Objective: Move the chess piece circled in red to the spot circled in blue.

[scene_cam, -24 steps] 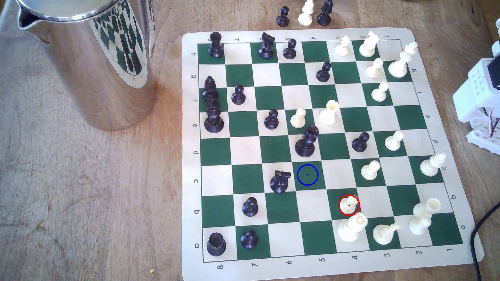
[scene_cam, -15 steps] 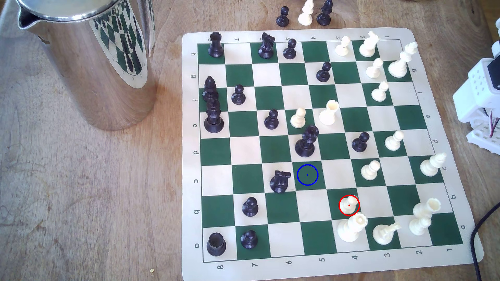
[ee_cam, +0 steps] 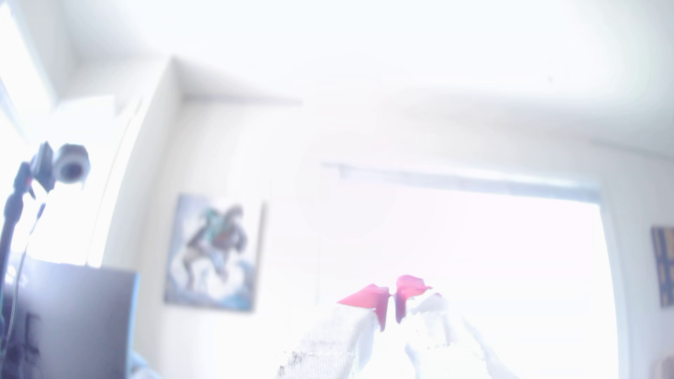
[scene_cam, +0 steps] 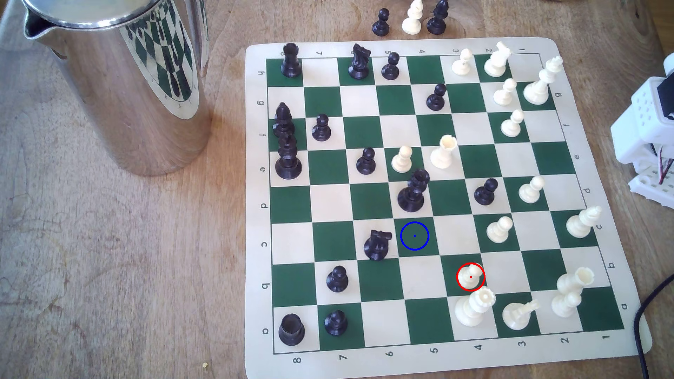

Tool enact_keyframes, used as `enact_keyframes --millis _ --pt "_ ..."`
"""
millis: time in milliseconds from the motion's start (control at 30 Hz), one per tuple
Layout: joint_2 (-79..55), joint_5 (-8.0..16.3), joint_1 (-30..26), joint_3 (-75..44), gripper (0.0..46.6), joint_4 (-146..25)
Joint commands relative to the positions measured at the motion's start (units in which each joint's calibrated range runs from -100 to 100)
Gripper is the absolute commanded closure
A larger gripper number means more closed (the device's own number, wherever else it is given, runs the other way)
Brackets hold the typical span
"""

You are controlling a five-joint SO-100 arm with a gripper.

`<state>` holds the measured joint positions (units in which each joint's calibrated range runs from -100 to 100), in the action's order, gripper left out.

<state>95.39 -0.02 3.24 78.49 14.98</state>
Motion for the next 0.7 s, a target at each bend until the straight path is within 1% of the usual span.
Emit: enact_keyframes --millis 0,67,100,167,200,233,300,333,400,467,500,600,633,667 --pt "0.36 0.34 0.39 -10.31 46.5 -21.78" --pt "0.36 0.34 0.39 -13.40 46.5 -29.72" --pt "0.36 0.39 0.55 -15.39 46.5 -36.68" --pt "0.36 0.29 -0.08 -17.66 46.5 -42.83" --pt "-1.67 0.78 -0.94 -21.65 46.4 -51.02" --pt "-2.35 1.81 -1.09 -22.73 46.4 -53.64" --pt "-5.58 2.49 -2.66 -26.09 46.4 -59.37" --pt "-8.80 3.17 -5.55 -29.44 46.4 -65.02" --pt "-10.42 3.57 -7.51 -30.98 46.4 -68.54" --pt "-13.73 5.37 -9.54 -33.79 46.4 -72.64" --pt "-18.06 7.42 -10.56 -36.97 46.4 -75.91" --pt "-23.83 10.26 -12.20 -40.50 46.4 -78.78" --pt "-28.75 12.26 -13.22 -43.86 46.3 -81.56" --pt "-32.06 13.04 -13.53 -45.94 46.2 -83.53"
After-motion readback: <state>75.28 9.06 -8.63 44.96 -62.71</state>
